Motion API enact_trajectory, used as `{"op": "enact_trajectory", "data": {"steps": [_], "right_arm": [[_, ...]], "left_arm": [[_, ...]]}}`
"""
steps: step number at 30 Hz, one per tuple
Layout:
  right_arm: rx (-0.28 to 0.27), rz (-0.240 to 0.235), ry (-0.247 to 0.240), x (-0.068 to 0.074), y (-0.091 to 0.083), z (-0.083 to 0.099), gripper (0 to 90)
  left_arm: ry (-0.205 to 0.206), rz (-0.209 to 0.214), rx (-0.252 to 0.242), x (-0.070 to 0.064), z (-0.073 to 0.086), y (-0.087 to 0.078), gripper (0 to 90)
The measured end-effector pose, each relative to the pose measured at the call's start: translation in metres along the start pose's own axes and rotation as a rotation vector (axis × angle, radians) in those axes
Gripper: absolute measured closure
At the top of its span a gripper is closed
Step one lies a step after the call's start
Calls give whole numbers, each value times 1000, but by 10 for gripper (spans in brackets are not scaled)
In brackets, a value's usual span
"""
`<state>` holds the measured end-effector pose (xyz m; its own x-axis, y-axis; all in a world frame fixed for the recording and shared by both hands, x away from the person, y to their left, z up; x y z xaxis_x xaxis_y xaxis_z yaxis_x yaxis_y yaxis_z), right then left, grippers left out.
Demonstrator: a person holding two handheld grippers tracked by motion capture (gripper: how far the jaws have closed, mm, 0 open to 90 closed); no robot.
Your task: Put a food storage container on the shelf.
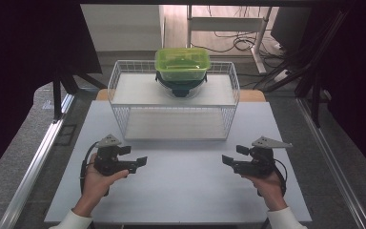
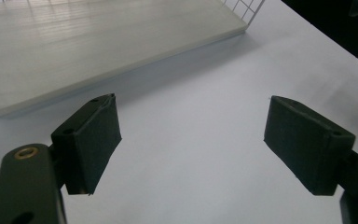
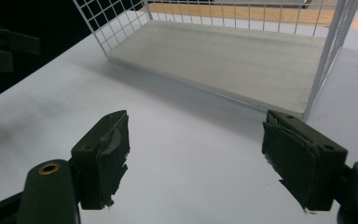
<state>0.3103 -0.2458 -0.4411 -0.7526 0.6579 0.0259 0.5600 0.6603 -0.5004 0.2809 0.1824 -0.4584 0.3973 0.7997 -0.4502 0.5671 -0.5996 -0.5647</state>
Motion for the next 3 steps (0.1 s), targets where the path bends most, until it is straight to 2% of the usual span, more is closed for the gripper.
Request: {"op": "enact_trajectory", "data": {"steps": [3], "right_arm": [[-7,4,4,-2,-3,1,214]], "left_arm": [[-6,-3,0,0,-1,2,175]]}}
Point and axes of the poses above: each handheld gripper's, and its own axes: y roughly forward along the jaws, z roughly out of its underside, x roughly to its left, the point moved 1 cm from there along y, roughly forward along the jaws, and after that the axes turned 13 degrees about -y, right-handed, at the moved point
